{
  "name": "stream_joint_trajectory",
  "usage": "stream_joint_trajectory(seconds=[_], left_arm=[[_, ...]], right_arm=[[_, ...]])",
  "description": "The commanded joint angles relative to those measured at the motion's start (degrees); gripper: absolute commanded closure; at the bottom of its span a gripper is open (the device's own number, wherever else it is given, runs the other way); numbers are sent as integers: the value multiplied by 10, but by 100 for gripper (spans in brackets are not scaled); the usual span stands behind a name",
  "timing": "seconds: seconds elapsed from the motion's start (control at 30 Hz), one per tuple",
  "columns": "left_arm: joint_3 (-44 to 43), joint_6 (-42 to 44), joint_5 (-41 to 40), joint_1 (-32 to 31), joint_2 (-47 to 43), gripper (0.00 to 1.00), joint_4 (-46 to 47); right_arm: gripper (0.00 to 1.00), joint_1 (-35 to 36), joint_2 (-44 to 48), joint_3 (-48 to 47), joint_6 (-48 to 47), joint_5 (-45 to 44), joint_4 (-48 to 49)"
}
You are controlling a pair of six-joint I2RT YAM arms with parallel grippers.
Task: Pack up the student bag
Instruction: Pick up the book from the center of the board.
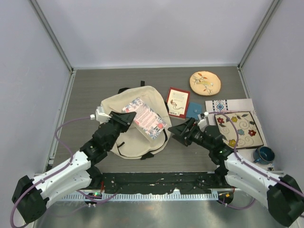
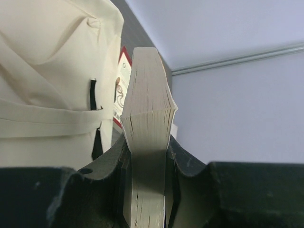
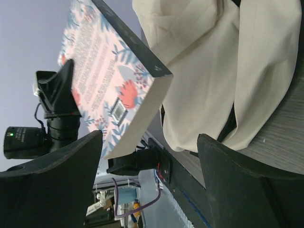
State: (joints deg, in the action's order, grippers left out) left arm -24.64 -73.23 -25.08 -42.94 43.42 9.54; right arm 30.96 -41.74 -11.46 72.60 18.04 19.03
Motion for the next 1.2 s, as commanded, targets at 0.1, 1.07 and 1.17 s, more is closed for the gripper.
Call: stream_joint_trajectory(seconds=[0.1,1.07,1.17], left_arm=[[-5,-68,26,0,36,100,208],[38,-147,63,0,143,100,384],[47,-149,55,0,134,100,377]], right_arm=[[12,69,-109,-27,25,-50,192],[46,89,-237,-95,59,-78,341],[62,89,-237,-97,58,-81,348]])
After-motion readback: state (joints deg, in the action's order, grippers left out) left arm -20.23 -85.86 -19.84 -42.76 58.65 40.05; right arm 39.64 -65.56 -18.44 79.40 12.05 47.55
